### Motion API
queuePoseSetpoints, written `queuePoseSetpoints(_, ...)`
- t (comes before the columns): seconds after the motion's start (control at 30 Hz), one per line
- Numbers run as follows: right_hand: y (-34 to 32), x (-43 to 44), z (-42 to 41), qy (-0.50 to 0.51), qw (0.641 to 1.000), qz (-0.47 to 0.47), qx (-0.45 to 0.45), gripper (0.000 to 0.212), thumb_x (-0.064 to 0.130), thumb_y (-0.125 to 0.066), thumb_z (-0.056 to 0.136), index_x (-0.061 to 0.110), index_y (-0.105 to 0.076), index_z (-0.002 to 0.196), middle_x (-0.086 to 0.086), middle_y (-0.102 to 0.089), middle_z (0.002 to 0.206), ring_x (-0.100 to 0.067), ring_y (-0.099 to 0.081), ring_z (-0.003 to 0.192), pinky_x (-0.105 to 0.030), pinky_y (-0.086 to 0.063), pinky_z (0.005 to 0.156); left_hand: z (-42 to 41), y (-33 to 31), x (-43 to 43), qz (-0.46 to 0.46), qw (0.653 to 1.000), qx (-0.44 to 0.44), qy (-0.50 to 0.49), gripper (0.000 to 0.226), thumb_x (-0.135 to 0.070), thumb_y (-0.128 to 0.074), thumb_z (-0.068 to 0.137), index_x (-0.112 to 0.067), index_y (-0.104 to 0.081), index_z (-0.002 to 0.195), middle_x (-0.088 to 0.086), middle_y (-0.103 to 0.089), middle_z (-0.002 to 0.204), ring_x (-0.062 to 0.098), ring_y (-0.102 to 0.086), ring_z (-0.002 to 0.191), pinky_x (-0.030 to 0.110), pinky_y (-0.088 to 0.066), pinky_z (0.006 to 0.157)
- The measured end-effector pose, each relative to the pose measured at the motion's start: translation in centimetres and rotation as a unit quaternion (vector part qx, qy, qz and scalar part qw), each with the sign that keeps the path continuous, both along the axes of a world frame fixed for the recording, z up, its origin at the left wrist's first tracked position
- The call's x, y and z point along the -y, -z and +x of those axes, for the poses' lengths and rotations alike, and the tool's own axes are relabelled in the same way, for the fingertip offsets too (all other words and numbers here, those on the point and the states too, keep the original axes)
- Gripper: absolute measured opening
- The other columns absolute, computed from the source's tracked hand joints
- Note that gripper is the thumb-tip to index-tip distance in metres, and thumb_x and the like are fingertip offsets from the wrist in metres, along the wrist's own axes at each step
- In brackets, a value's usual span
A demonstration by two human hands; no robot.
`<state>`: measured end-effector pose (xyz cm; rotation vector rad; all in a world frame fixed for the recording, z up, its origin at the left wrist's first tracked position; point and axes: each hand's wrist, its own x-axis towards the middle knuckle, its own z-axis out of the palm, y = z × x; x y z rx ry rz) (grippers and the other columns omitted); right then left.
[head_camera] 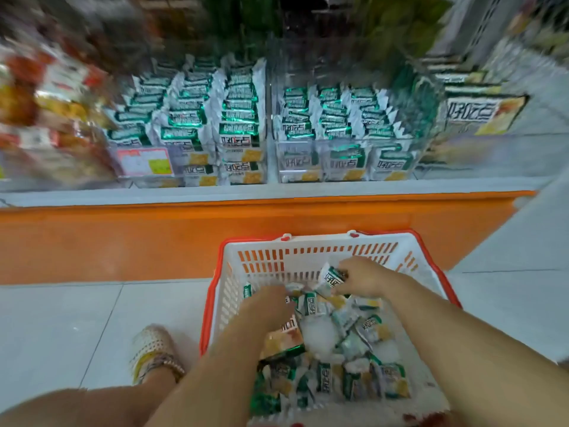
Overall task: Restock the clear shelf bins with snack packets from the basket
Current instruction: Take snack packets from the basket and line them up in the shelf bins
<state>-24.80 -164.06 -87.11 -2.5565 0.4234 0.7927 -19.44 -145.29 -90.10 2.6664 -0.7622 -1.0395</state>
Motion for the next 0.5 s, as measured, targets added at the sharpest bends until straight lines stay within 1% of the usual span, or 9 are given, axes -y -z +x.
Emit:
queuePoseSetpoints(0.07, -3.9, -0.7, -0.1, -0.023, 0.999, 0.005, 0.044, 0.031, 0.04, -0.066, 0.086, 0.024, -0.046, 0.069, 0.004, -0.049, 0.074, -0.008, -0.042, 0.063, -0.025, -0.031, 0.055, 0.5, -4.5, 0.2, -0.051, 0.998, 0.037, -0.005, 0.031, -0.031, -0.044, 0.098, -0.008, -0.062, 0.108, 0.01, -0.065, 0.107, 0.025, -0.063, 0.099, 0.036, -0.05, 0.086)
queuePoseSetpoints(0.1, -5.9, -1.0, -0.2, -0.03, 0.997, 0.013, 0.071, 0.024, 0.041, -0.067, 0.084, 0.022, -0.054, 0.077, 0.004, -0.055, 0.081, -0.01, -0.046, 0.068, -0.026, -0.034, 0.058, 0.8, -6.9, 0.1, -0.071, 0.995, 0.067, -0.006, 0.029, -0.032, -0.045, 0.097, -0.011, -0.064, 0.103, 0.008, -0.066, 0.098, 0.024, -0.064, 0.092, 0.034, -0.051, 0.081)
queuePoseSetpoints(0.13, -7.9, -1.4, -0.4, -0.032, 0.994, 0.018, 0.099, 0.025, 0.041, -0.068, 0.083, 0.018, -0.059, 0.091, 0.001, -0.059, 0.093, -0.012, -0.049, 0.076, -0.027, -0.036, 0.062, 1.5, -8.9, -0.1, -0.092, 0.99, 0.102, -0.007, 0.027, -0.033, -0.046, 0.097, -0.014, -0.064, 0.1, 0.005, -0.066, 0.094, 0.023, -0.065, 0.088, 0.032, -0.051, 0.076)
queuePoseSetpoints(0.17, -9.8, -1.6, -0.5, -0.026, 0.991, 0.021, 0.128, 0.034, 0.04, -0.069, 0.083, 0.017, -0.059, 0.105, -0.001, -0.06, 0.104, -0.014, -0.05, 0.083, -0.027, -0.037, 0.066, 2.1, -11.1, -0.4, -0.12, 0.984, 0.133, -0.015, 0.025, -0.034, -0.046, 0.097, -0.016, -0.064, 0.098, 0.003, -0.066, 0.091, 0.022, -0.065, 0.083, 0.031, -0.052, 0.073)
queuePoseSetpoints(0.23, -13.1, -1.9, -0.6, -0.006, 0.984, 0.039, 0.175, 0.04, 0.038, -0.069, 0.084, 0.018, -0.054, 0.115, -0.002, -0.058, 0.111, -0.018, -0.054, 0.089, -0.029, -0.042, 0.07, 3.3, -14.8, -0.8, -0.188, 0.963, 0.185, -0.051, 0.02, -0.03, -0.046, 0.096, -0.019, -0.062, 0.093, 0.002, -0.065, 0.087, 0.022, -0.059, 0.071, 0.033, -0.051, 0.068)
queuePoseSetpoints(0.3, -16.1, -2.1, -0.3, 0.008, 0.973, 0.05, 0.226, 0.039, 0.038, -0.07, 0.083, 0.02, -0.053, 0.113, -0.003, -0.059, 0.107, -0.023, -0.06, 0.09, -0.037, -0.051, 0.075, 4.2, -18.1, -0.9, -0.262, 0.933, 0.228, -0.098, 0.018, -0.027, -0.045, 0.096, -0.025, -0.062, 0.1, 0.0, -0.063, 0.09, 0.021, -0.057, 0.074, 0.034, -0.05, 0.067)
queuePoseSetpoints(0.37, -18.3, -2.0, 0.4, 0.026, 0.953, 0.039, 0.299, 0.038, 0.038, -0.07, 0.082, 0.021, -0.053, 0.111, -0.004, -0.058, 0.105, -0.023, -0.061, 0.088, -0.036, -0.049, 0.077, 5.0, -20.5, -0.6, -0.313, 0.902, 0.262, -0.138, 0.022, -0.026, -0.045, 0.096, -0.026, -0.062, 0.111, -0.002, -0.064, 0.095, 0.022, -0.06, 0.079, 0.034, -0.052, 0.07)
queuePoseSetpoints(0.43, -19.8, -1.6, 1.7, 0.048, 0.928, 0.017, 0.369, 0.038, 0.038, -0.069, 0.083, 0.022, -0.054, 0.114, -0.002, -0.056, 0.103, -0.023, -0.06, 0.082, -0.035, -0.048, 0.072, 6.2, -21.7, 0.1, -0.347, 0.878, 0.293, -0.153, 0.025, -0.023, -0.045, 0.095, -0.025, -0.061, 0.114, -0.002, -0.066, 0.102, 0.022, -0.061, 0.082, 0.036, -0.052, 0.074)
queuePoseSetpoints(0.5, -20.5, -0.9, 3.6, 0.075, 0.906, -0.013, 0.416, 0.042, 0.038, -0.066, 0.086, 0.023, -0.054, 0.123, -0.001, -0.056, 0.108, -0.02, -0.056, 0.085, -0.028, -0.037, 0.071, 7.8, -22.2, 1.0, -0.363, 0.864, 0.317, -0.147, 0.026, -0.022, -0.047, 0.095, -0.024, -0.06, 0.117, -0.003, -0.064, 0.112, 0.022, -0.062, 0.087, 0.039, -0.052, 0.079)
